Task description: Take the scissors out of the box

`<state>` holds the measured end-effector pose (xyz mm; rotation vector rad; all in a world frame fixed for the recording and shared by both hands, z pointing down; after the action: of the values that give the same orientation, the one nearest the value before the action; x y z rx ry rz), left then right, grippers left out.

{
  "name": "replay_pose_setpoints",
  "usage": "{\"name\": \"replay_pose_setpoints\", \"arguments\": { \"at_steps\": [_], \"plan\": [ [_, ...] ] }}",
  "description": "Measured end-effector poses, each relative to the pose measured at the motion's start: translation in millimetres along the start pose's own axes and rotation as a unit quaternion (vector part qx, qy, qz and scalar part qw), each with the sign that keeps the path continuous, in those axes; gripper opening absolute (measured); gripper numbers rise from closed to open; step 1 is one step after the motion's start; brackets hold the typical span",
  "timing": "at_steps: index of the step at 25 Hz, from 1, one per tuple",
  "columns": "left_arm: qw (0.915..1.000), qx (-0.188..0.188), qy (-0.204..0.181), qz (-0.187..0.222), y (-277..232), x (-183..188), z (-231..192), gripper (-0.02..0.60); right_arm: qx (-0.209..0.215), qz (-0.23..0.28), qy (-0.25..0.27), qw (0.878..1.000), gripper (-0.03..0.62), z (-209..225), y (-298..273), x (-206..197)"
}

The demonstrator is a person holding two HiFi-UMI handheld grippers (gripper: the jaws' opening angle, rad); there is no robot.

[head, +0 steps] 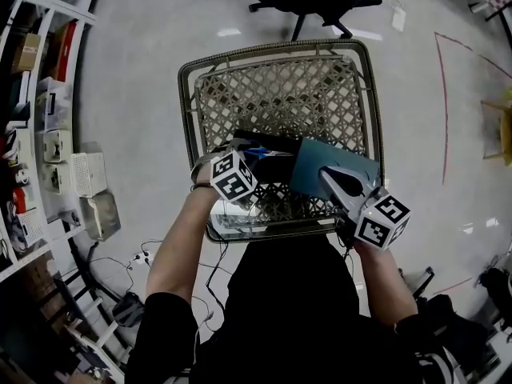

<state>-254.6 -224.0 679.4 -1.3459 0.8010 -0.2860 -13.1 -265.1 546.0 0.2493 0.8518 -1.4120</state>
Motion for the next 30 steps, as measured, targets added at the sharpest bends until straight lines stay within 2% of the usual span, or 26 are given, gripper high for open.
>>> {"name": "replay_pose_setpoints", "arguments": {
  "at_steps": [5,12,18,23,30],
  "plan": [
    [0.9976,-0.018,-0.047,-0.048,-17.9,1.9,0.4,0.117,-0.006,0.003,-0.003,1.000,0.011,8.4,0.5,-1.6],
    [0.9918,-0.027,-0.078,-0.097,-31.3,-4.3,1.7,0.117,-0.014,0.004,-0.001,1.000,0.011,10.4,8.7,-0.9],
    [0.9900,-0.034,-0.083,-0.109,-38.8,-3.7,1.1,0.117,-0.019,0.007,0.000,1.000,0.011,11.5,15.8,0.4],
    [0.9894,-0.067,-0.070,-0.108,-39.6,4.7,7.0,0.098,-0.021,0.010,0.002,1.000,0.011,15.5,22.9,1.7],
    [0.9875,-0.052,-0.097,-0.113,-46.6,18.0,11.0,0.103,-0.024,0.010,0.001,1.000,0.011,19.8,34.3,-2.2]
  ]
}}
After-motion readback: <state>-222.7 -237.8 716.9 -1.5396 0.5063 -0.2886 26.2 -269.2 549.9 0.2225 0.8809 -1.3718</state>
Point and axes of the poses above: the fingertips, and each gripper's own axes: y backward along the fingers, z to its right, x out of its top, the point moved 8 cm from there along y, backward along the fingers, and after that the axes turned 2 degrees about x, right-handed, at the moved point
